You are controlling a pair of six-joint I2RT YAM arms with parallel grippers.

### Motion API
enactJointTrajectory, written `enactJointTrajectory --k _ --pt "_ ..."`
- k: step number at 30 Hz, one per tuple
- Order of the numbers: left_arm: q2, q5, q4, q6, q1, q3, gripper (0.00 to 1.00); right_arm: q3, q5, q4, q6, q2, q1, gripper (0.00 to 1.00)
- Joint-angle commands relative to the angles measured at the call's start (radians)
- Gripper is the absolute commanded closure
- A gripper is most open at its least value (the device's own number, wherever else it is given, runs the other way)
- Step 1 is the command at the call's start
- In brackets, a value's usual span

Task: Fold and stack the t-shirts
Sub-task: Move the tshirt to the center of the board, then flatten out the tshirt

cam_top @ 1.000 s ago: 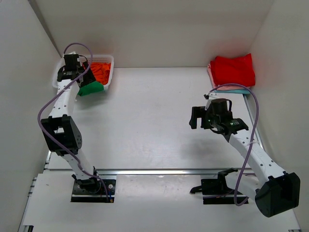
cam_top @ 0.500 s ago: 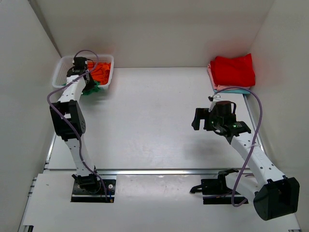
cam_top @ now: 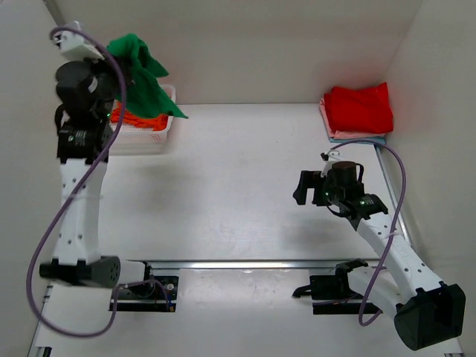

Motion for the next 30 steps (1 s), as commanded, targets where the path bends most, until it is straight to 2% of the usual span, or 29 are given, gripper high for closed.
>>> enactJointTrajectory --k 1,5,7,10,11,12,13,14,15,16,17,18,19,20,22,23,25,28,30 --pt "-0.091 0.164 0.006 -0.067 -0.030 -0.037 1.00 -0.019 -0.014 0.043 0.013 -0.030 -0.022 0.00" --pt "-0.212 0.391 0.103 -0.217 -0.038 -0.265 1.00 -0.011 -0.055 0.041 0.019 -0.045 -0.057 0.01" --pt "-0.220 0.404 0.142 -0.260 -0.050 -0.362 1.00 -0.017 -0.135 0.047 0.043 -0.042 -0.102 0.00" --pt "-0.134 0.390 0.143 -0.286 -0.062 -0.520 0.98 -0.011 -0.125 0.073 0.068 -0.029 -0.090 0.01" --pt "-0.061 0.451 0.156 -0.291 -0.058 -0.546 0.57 -0.014 -0.115 0.093 0.077 -0.033 -0.062 0.01" --pt "0.019 0.494 0.156 -0.291 -0.047 -0.577 0.25 -0.017 -0.123 0.107 0.085 -0.024 -0.033 0.01" --pt "0.053 0.566 0.154 -0.298 -0.051 -0.589 0.16 -0.021 -0.120 0.127 0.091 -0.016 -0.019 0.08" --pt "0.088 0.606 0.168 -0.298 -0.062 -0.617 0.17 -0.025 -0.123 0.149 0.094 -0.012 0.020 0.17" --pt "0.087 0.597 0.203 -0.301 -0.087 -0.663 0.18 -0.031 -0.114 0.158 0.100 -0.003 0.037 0.37" --pt "0.049 0.574 0.243 -0.311 -0.099 -0.715 0.26 -0.034 -0.109 0.179 0.111 0.010 0.071 0.73" --pt "0.030 0.566 0.261 -0.309 -0.111 -0.740 0.44 -0.040 -0.098 0.190 0.117 0.016 0.099 1.00" --pt "0.000 0.553 0.274 -0.305 -0.123 -0.760 0.63 -0.042 -0.094 0.192 0.126 0.020 0.114 1.00" --pt "-0.014 0.553 0.253 -0.282 -0.137 -0.775 0.94 -0.051 -0.103 0.208 0.122 0.031 0.120 1.00" --pt "-0.040 0.543 0.240 -0.271 -0.145 -0.781 1.00 -0.054 -0.098 0.212 0.123 0.034 0.127 1.00" --pt "-0.078 0.539 0.165 -0.216 -0.189 -0.818 1.00 -0.063 -0.103 0.219 0.120 0.042 0.130 1.00" --pt "-0.108 0.519 0.142 -0.191 -0.212 -0.838 0.90 -0.071 -0.107 0.231 0.125 0.043 0.124 1.00" --pt "-0.158 0.439 0.096 -0.162 -0.281 -0.914 0.47 -0.085 -0.115 0.253 0.129 0.040 0.125 1.00" --pt "-0.221 0.361 0.078 -0.171 -0.372 -1.032 0.43 -0.103 -0.135 0.275 0.131 0.043 0.107 1.00" --pt "-0.234 0.320 0.085 -0.163 -0.386 -1.089 0.47 -0.108 -0.143 0.282 0.131 0.042 0.104 1.00"
